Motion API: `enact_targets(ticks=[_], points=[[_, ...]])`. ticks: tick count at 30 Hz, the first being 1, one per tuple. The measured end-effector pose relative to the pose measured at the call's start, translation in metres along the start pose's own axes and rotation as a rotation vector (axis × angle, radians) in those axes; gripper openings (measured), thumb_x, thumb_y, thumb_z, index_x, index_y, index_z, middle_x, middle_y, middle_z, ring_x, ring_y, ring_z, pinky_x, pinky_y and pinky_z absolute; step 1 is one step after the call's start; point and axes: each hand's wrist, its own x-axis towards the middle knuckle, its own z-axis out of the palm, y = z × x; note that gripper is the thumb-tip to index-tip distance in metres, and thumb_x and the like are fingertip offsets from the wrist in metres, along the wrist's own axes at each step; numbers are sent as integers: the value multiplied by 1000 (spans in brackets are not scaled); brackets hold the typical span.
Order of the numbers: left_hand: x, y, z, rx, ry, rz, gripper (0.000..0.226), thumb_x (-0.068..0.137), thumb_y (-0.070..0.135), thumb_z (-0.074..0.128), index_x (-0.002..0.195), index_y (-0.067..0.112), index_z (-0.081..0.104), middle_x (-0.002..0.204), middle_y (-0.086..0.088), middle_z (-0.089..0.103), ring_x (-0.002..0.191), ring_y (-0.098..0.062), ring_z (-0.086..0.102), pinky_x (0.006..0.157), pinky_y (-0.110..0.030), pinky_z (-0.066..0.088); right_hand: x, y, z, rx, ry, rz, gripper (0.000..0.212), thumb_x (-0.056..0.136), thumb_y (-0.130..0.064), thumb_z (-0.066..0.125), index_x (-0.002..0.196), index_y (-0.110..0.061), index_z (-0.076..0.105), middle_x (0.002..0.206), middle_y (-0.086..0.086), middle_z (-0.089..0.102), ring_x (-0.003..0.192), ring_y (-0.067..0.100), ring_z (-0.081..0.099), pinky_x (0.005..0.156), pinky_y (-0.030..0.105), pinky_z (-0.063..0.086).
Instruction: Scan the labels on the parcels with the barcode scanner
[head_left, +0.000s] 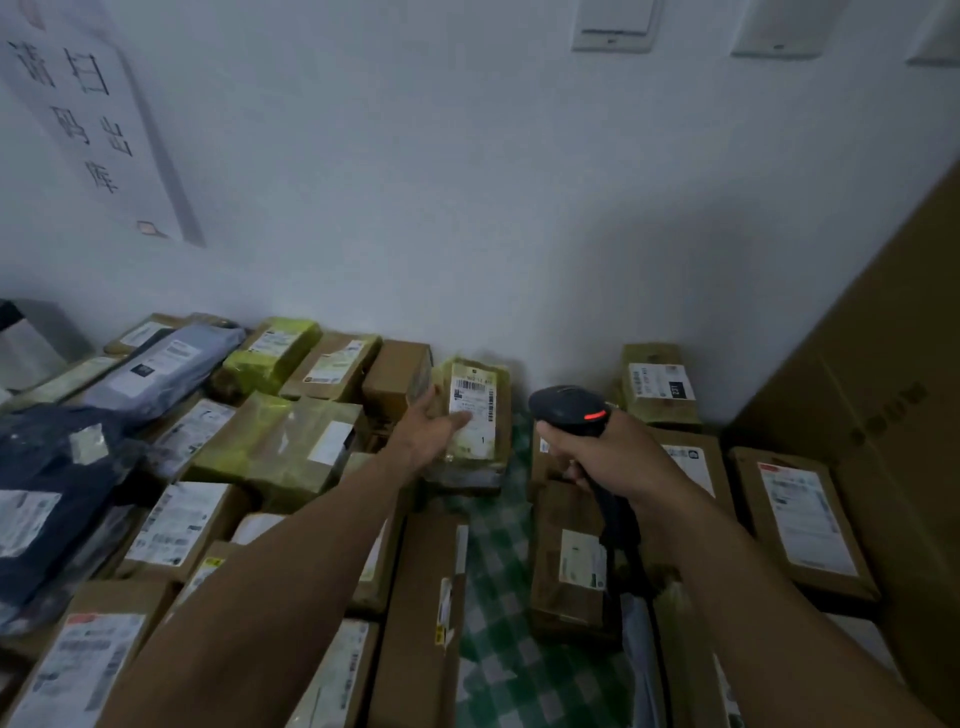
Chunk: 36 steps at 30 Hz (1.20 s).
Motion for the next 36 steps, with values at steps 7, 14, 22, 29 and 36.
enact_targets(ticks=[7, 14, 22, 29, 36], points=[[63, -17, 19, -13, -32, -139, 41, 105, 33, 57, 144, 18, 57, 129, -7, 69, 109, -25, 69, 99, -43, 56, 45, 29, 13, -16, -34, 85, 35, 90, -40, 79, 121, -30, 67, 96, 8, 78, 68, 12, 67, 70, 29, 57], [86, -39, 36, 128, 167, -109, 60, 103, 54, 49, 152, 19, 46, 148, -11, 55, 130, -30, 55, 109, -43, 45, 60, 43, 9, -8, -19, 106, 39, 88, -42, 80, 123, -30, 68, 93, -4, 79, 70, 10, 70, 65, 25, 56], [44, -47, 71, 878, 244, 304, 68, 90, 59, 65, 152, 43, 40, 166, -2, 26, 156, -30, 12, 125, -59, 10, 65, 48, 2, 27, -15, 128, 29, 89, -40, 80, 115, -30, 71, 89, -3, 80, 72, 12, 70, 73, 31, 59], [92, -28, 45, 914, 272, 273, 55, 100, 30, 61, 152, 37, 45, 166, -4, 30, 155, -33, 16, 126, -54, 20, 66, 51, -6, 37, -18, 123, 25, 90, -39, 79, 112, -30, 71, 91, 1, 79, 70, 11, 67, 73, 32, 57], [113, -21, 42, 953, 221, 195, 70, 98, 25, 61, 160, 34, 28, 172, -6, 7, 157, -38, -9, 123, -65, -5, 69, 61, -8, 6, -15, 122, 37, 86, -45, 81, 119, -34, 70, 93, -1, 79, 77, 15, 71, 76, 35, 58]])
